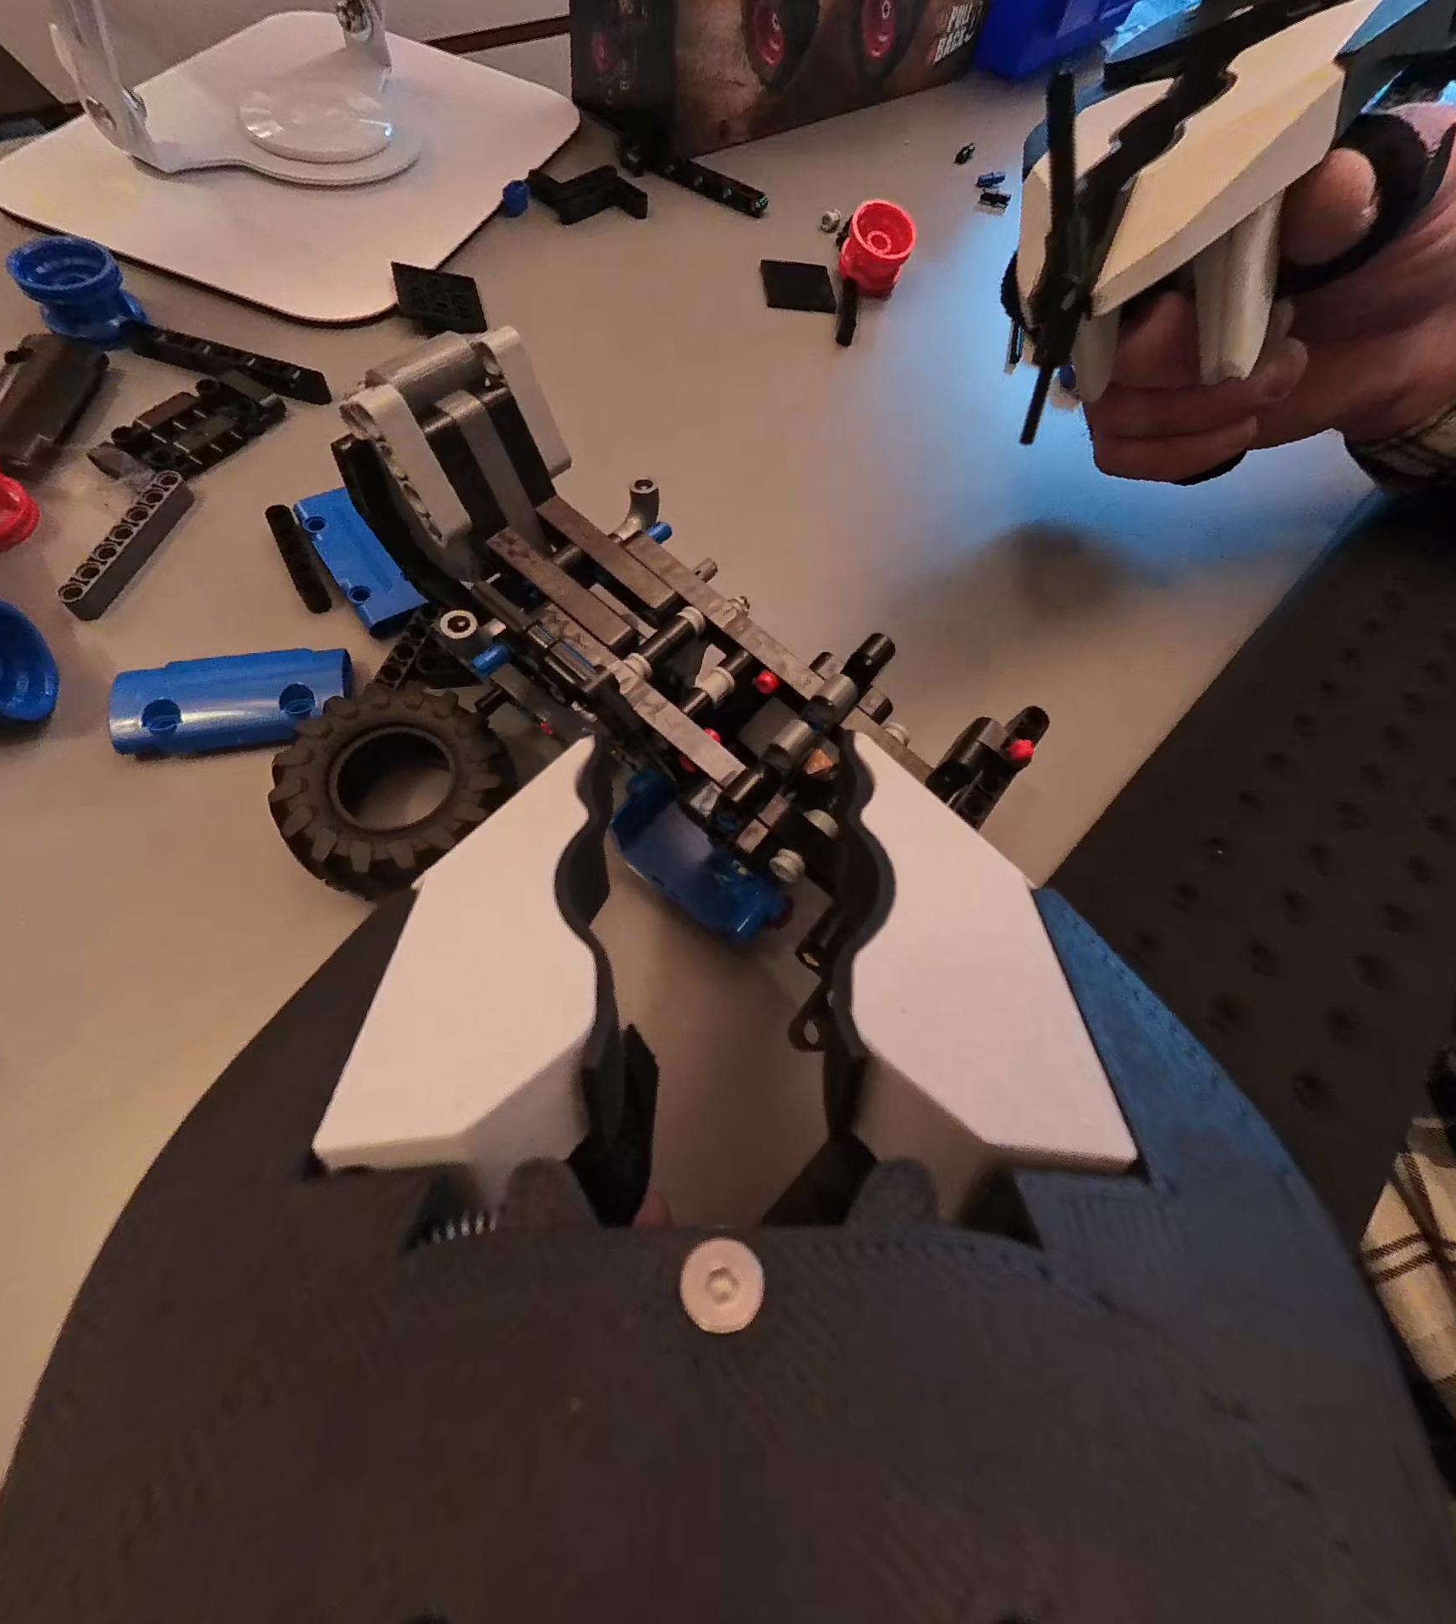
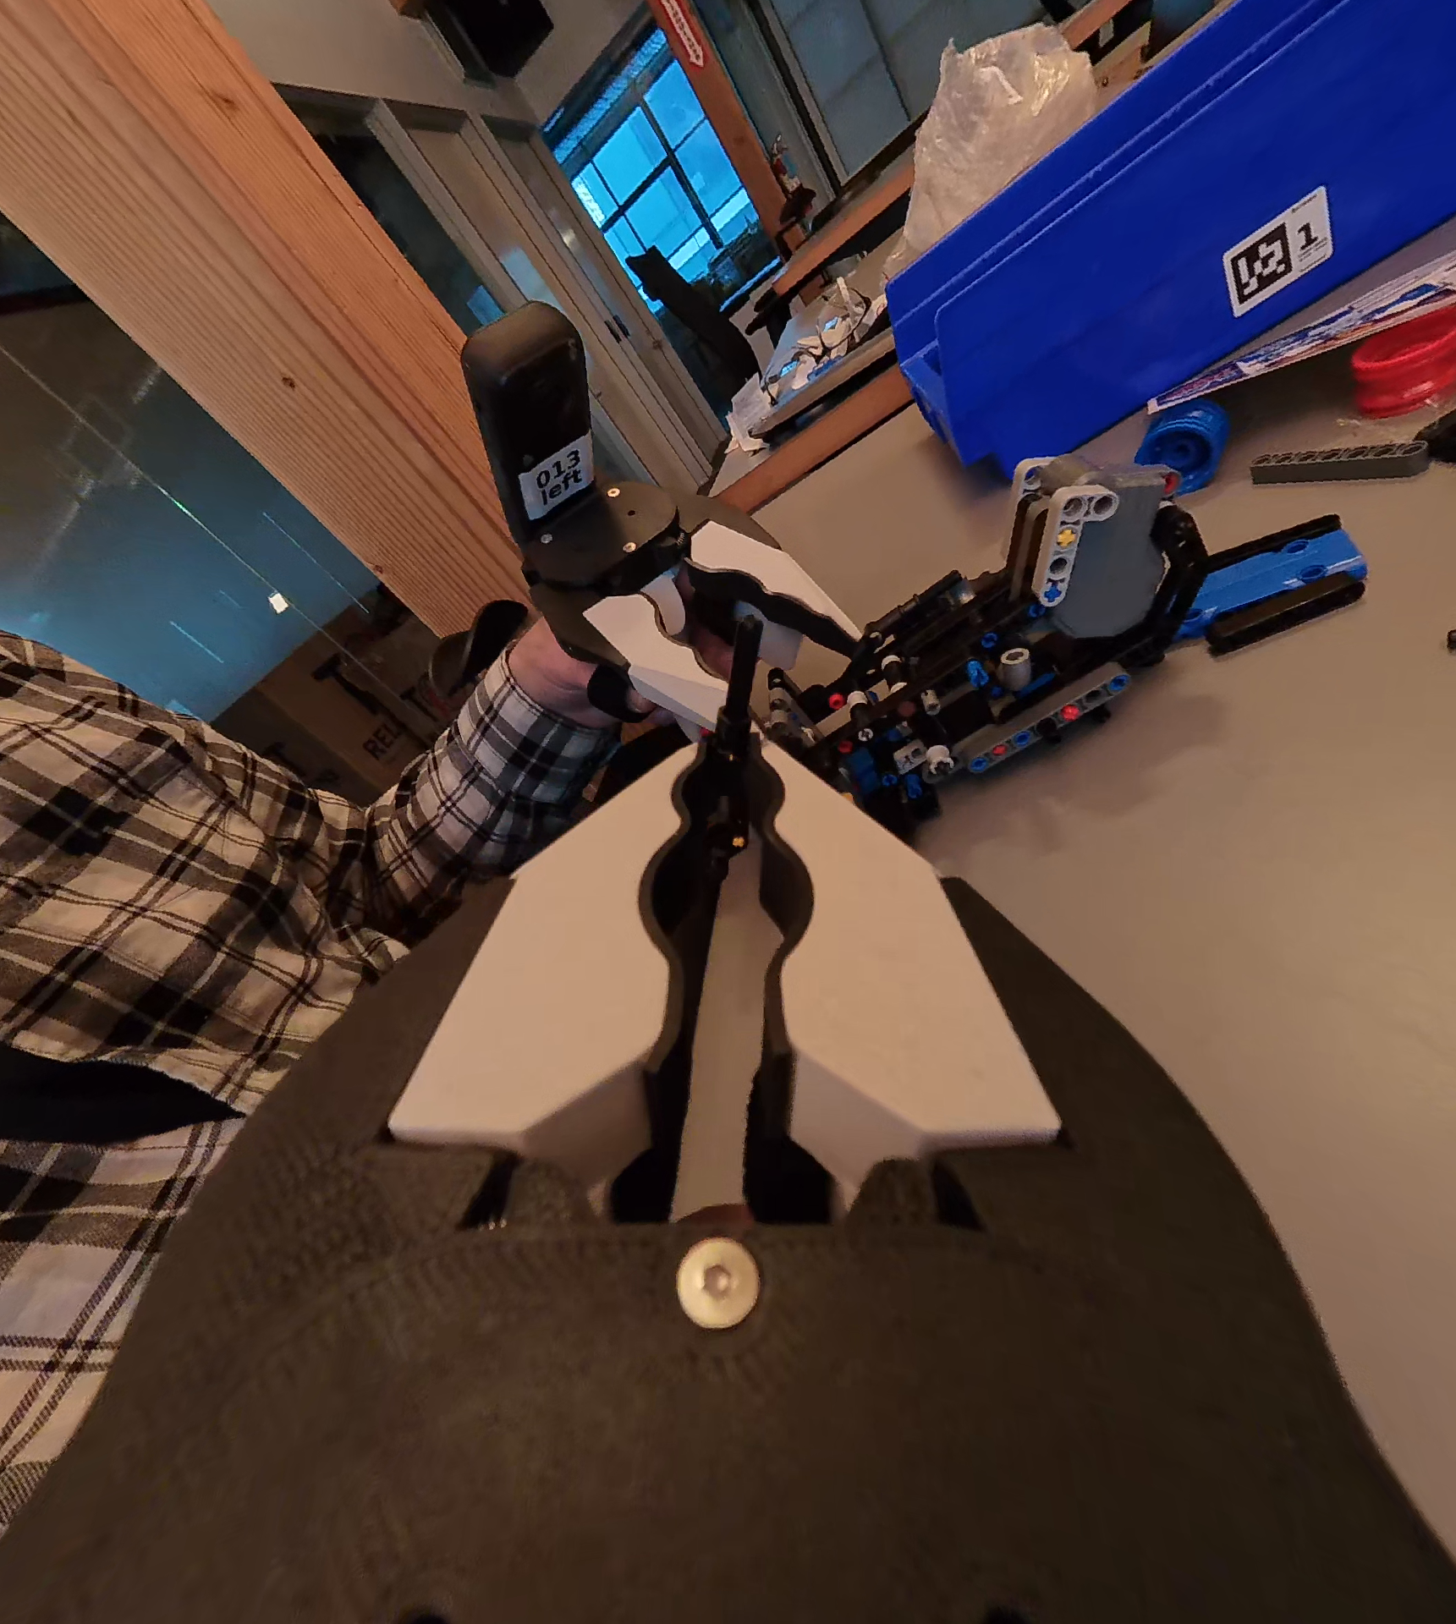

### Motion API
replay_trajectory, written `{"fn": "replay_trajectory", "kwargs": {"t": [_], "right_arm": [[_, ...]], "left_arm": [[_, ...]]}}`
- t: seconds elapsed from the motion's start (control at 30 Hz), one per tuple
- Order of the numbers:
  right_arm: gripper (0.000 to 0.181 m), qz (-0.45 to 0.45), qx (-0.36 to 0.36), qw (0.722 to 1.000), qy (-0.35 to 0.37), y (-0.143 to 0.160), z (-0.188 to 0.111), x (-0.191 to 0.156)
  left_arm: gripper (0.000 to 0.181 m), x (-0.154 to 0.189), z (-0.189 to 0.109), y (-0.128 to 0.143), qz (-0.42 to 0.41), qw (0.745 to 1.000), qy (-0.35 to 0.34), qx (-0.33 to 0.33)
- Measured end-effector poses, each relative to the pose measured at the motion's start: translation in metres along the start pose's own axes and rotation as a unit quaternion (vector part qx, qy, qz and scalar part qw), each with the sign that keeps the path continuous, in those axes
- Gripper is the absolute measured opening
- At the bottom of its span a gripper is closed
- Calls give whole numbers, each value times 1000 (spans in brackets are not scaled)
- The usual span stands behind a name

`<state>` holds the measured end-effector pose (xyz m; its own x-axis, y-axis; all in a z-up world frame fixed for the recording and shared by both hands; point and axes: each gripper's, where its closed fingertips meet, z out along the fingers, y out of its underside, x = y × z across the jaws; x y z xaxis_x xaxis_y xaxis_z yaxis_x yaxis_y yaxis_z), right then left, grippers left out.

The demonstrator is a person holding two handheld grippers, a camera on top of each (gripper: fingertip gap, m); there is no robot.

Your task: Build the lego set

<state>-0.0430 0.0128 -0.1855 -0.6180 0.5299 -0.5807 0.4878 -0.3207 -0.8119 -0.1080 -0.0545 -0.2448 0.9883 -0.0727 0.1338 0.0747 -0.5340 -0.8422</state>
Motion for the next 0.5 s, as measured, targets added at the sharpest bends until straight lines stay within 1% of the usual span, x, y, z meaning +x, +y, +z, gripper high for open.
{"fn": "replay_trajectory", "kwargs": {"t": [0.2, 0.33, 0.37, 0.5], "right_arm": [[5, -6, -8, 1000, 9, 2, -1, 2], [5, -6, -6, 1000, 18, 1, -5, 6], [5, -6, -5, 1000, 20, 1, -6, 7], [5, -4, -9, 1000, 26, 2, -6, 11]], "left_arm": [[51, 4, 2, -1, 7, 1000, 0, -3], [47, 16, 8, -4, 4, 1000, 13, -3], [49, 19, 11, -5, 2, 1000, 15, -2], [49, 23, 16, -5, 15, 1000, 0, -11]]}}
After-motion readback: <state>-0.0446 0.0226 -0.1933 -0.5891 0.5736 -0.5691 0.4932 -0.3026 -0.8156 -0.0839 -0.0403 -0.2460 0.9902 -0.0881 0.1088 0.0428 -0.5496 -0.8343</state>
